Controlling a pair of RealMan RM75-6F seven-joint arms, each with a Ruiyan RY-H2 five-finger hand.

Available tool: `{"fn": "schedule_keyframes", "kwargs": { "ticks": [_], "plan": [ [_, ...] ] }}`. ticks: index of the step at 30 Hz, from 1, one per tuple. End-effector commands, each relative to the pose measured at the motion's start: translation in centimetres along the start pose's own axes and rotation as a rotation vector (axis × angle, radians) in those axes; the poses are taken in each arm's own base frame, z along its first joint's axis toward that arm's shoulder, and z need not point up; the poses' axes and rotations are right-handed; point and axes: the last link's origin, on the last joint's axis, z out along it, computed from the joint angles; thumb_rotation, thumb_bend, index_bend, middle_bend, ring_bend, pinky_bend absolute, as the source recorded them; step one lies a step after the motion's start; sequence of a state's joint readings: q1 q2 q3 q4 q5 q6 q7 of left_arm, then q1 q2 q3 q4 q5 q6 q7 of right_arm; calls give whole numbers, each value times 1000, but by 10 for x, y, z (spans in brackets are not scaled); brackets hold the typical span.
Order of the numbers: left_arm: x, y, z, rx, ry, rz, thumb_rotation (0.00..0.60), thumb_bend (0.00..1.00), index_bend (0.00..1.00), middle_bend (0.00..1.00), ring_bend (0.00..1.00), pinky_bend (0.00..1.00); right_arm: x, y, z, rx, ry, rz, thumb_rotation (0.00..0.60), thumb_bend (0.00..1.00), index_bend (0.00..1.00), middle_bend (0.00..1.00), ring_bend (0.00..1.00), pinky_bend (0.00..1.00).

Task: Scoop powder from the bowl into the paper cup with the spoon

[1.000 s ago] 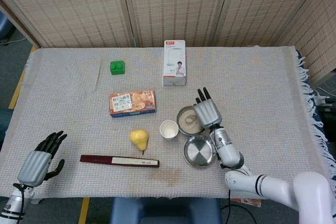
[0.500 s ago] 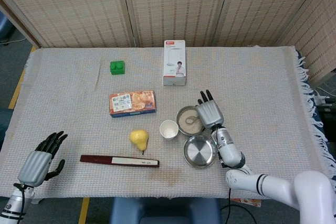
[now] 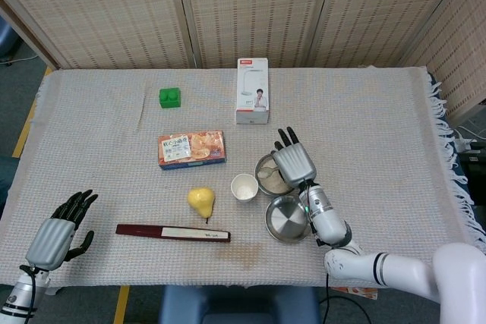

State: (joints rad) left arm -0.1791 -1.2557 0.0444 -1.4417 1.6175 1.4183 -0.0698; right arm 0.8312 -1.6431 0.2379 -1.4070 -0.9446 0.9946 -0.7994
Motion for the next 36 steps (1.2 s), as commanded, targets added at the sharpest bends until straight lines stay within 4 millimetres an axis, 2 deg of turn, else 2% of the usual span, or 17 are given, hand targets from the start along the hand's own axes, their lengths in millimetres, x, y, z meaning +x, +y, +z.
{"fn": "schedule_keyframes", "kwargs": {
  "ticks": [1, 8, 21, 28, 32, 36],
  "plan": [
    [0, 0, 0, 0, 2, 1, 600, 469, 0, 0, 0, 185, 13, -5, 0, 14, 31, 8, 600, 337, 741, 304, 13, 0],
    [1, 0, 0, -2, 4, -2, 600, 469, 0, 0, 0, 185, 25, -18, -2, 40, 52, 25, 600, 337, 741, 304, 14, 0],
    [1, -1, 0, -2, 1, -5, 600, 469, 0, 0, 0, 185, 15, -51, 1, 104, 92, -175, 600, 337, 739, 304, 14, 0],
    [0, -1, 0, -2, -8, -9, 600, 469, 0, 0, 0, 187, 21, -60, -7, 148, 195, -425, 600, 337, 739, 304, 14, 0],
    [0, 0, 0, -4, -13, -10, 600, 468, 0, 0, 0, 190, 18, -62, -15, 162, 216, -611, 600, 338, 739, 304, 14, 0],
    [0, 1, -1, -9, -10, -7, 600, 469, 0, 0, 0, 191, 20, -68, -20, 166, 254, -719, 600, 337, 737, 304, 15, 0]
  ]
}}
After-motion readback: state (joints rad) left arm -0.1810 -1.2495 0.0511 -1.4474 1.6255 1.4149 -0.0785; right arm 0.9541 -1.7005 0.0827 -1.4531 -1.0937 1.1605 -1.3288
